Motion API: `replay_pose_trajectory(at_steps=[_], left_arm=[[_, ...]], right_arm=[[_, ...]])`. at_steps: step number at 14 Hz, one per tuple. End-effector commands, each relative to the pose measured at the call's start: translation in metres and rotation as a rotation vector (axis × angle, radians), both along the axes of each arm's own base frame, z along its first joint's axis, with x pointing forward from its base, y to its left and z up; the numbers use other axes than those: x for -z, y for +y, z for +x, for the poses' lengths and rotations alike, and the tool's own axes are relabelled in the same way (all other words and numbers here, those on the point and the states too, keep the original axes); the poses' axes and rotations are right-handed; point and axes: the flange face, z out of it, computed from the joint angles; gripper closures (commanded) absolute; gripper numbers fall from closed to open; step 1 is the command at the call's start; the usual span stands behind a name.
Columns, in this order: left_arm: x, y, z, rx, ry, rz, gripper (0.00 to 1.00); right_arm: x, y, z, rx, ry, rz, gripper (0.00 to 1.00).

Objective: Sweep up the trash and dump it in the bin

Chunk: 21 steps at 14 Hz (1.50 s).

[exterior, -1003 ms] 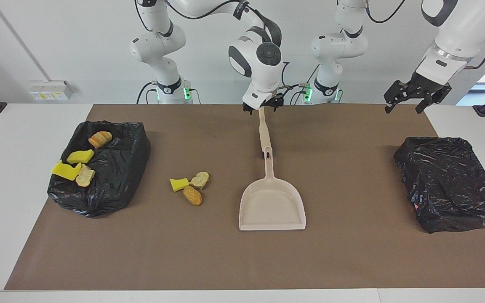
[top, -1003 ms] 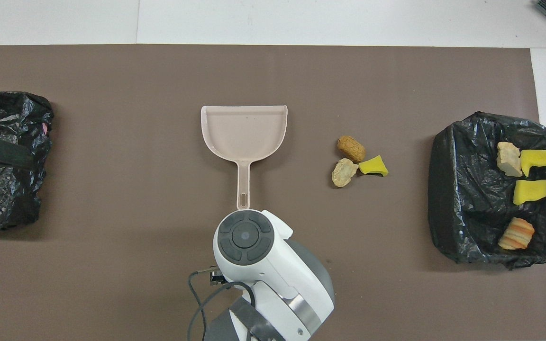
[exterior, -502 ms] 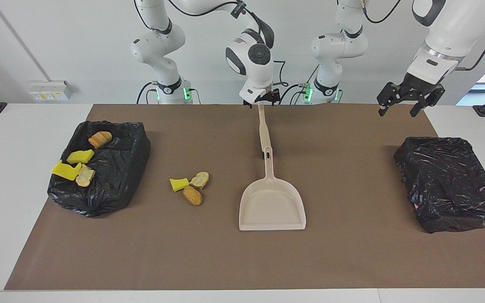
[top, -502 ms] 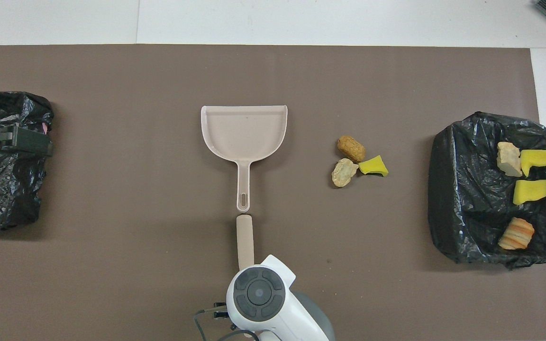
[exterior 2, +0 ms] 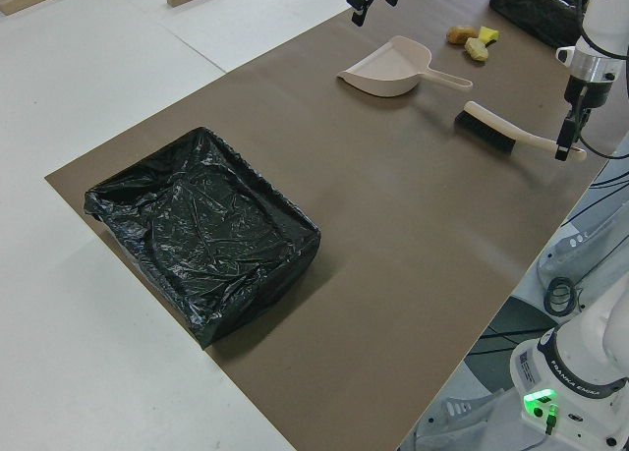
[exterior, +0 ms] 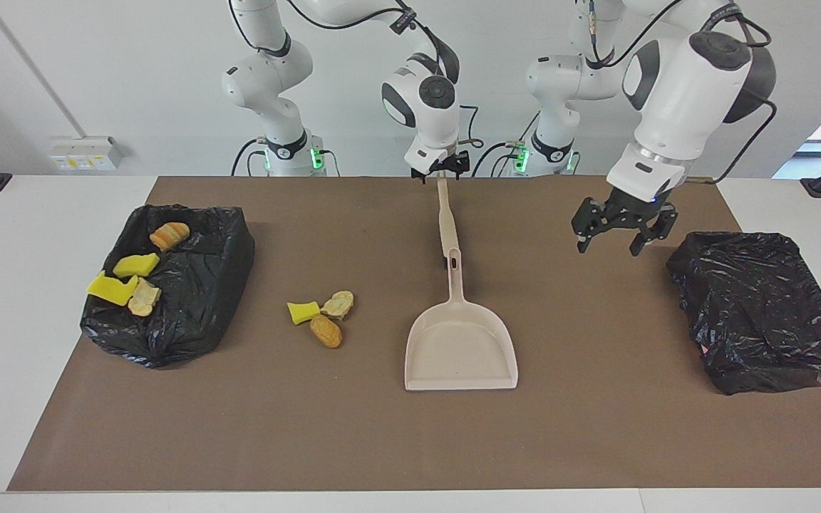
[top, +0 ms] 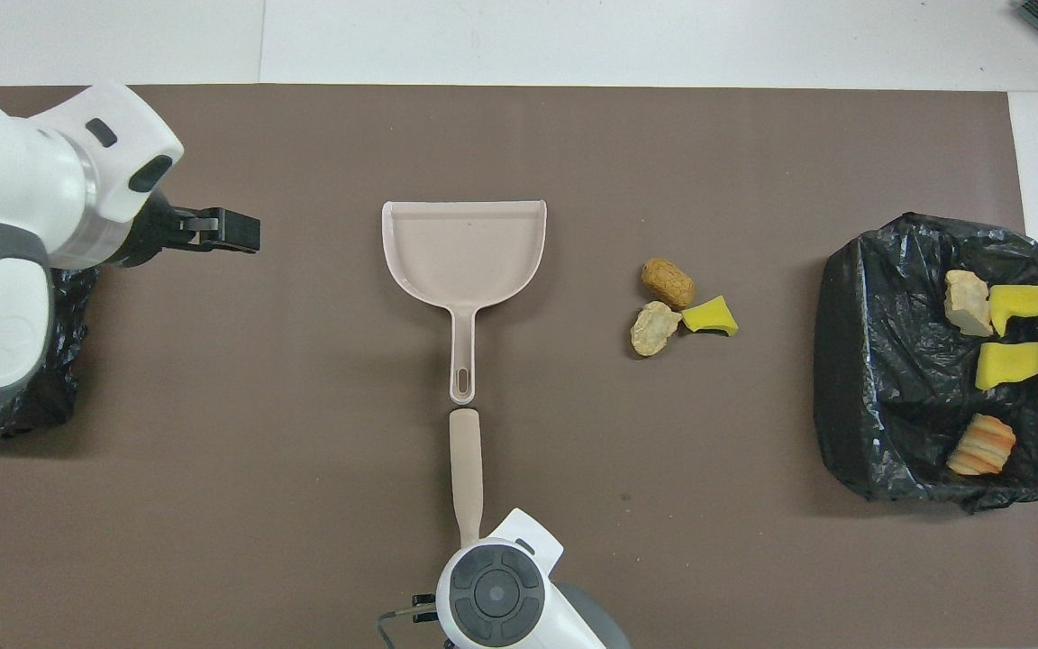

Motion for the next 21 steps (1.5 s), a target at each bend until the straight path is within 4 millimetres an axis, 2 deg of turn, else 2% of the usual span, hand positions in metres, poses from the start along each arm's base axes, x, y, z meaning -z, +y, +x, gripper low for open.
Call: replay_pose_trajectory(at_steps=[1, 2, 4, 5, 7, 8, 10, 11, 13, 15, 16, 19, 21], left_arm=[[0.032, -0.028, 0.002, 0.001, 0.004, -0.004, 0.0], [0.046, -0.049, 0.001, -0.014, 0.014, -0.01, 0.0], [0.087, -0.095, 0.001, -0.069, 0.037, -0.027, 0.0], [0.106, -0.113, 0.0, -0.094, 0.055, -0.03, 0.0], [0.134, -0.149, -0.022, -0.044, 0.098, -0.007, 0.0], [0.149, -0.16, -0.033, -0.023, 0.104, -0.004, 0.0], [0.163, -0.195, -0.061, -0.003, 0.098, -0.015, 0.0], [0.168, -0.205, -0.071, -0.006, 0.11, -0.01, 0.0], [0.174, -0.21, -0.08, 0.003, 0.127, -0.003, 0.01], [0.174, -0.209, -0.083, -0.018, 0.165, -0.022, 0.23], [0.174, -0.209, -0.084, -0.02, 0.17, -0.022, 0.3], [0.177, -0.201, -0.08, -0.041, 0.198, -0.021, 0.37], [0.177, -0.202, -0.08, -0.051, 0.209, -0.032, 0.38]], right_arm=[[-0.005, -0.005, -0.004, 0.03, -0.006, 0.021, 0.49], [-0.005, -0.005, -0.004, 0.03, -0.007, 0.022, 0.66], [-0.006, -0.004, -0.003, 0.034, -0.022, 0.034, 0.92], [-0.005, -0.004, -0.003, 0.038, -0.021, 0.032, 1.0], [-0.005, -0.002, -0.001, 0.029, -0.021, 0.036, 1.0], [-0.005, -0.001, 0.001, 0.024, -0.018, 0.036, 1.0], [-0.011, 0.0, 0.003, 0.033, -0.013, 0.033, 1.0], [-0.017, -0.002, 0.005, 0.034, -0.006, 0.029, 1.0], [-0.037, -0.013, 0.01, 0.035, 0.016, 0.009, 1.0], [-0.061, -0.039, 0.023, 0.054, 0.025, -0.001, 1.0], [-0.071, -0.05, 0.025, 0.053, 0.04, -0.014, 1.0], [-0.091, -0.09, 0.038, 0.047, 0.06, -0.059, 1.0], [-0.1, -0.122, 0.052, 0.043, 0.056, -0.108, 1.0]])
